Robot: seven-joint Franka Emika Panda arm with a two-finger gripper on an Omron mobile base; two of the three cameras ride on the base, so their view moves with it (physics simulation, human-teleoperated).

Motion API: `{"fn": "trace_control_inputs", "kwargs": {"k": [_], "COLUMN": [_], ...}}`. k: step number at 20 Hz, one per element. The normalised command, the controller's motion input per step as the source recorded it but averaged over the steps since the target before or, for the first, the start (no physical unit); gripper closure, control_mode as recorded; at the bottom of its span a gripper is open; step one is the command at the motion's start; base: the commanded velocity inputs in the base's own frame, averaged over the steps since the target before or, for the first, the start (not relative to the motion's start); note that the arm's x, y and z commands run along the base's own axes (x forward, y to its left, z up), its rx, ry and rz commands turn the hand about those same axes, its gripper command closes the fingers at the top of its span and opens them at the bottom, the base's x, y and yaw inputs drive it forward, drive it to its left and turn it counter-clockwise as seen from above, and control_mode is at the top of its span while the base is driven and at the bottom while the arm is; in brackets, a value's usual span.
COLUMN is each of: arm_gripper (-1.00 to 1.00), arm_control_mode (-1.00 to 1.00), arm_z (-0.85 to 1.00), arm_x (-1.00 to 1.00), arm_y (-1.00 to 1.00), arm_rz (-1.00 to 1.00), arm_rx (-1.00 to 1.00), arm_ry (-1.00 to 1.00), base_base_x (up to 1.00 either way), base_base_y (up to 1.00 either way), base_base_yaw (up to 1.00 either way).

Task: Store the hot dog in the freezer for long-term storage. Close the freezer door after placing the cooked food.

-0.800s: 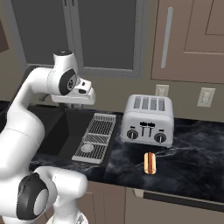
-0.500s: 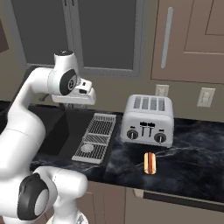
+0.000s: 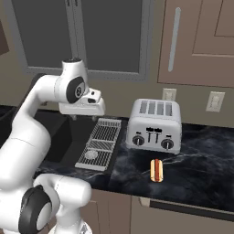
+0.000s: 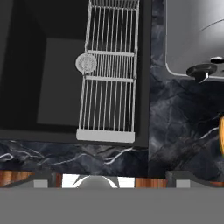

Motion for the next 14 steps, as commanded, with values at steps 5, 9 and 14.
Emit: {"fn": "trace_control_inputs", "kwargs": {"k": [5,9,14], "arm_gripper": [-1.0,-1.0,-1.0], "arm_control_mode": [-1.0,-1.0,-1.0], "arm_z": [-0.31,-0.25,-0.25], "arm_x": [-0.14,-0.25,-0.43], "arm_y": [-0.61,-0.63,-0.68], "arm_rz": [0.0,0.0,-0.04], "arm_rx": [-0.05,-0.02,0.0], "arm_ry": [0.18,0.2,0.11], "base_base_x": [0.0,0.0,0.0], "base_base_y": [0.0,0.0,0.0], "base_base_yaw": [0.0,0.0,0.0]}}
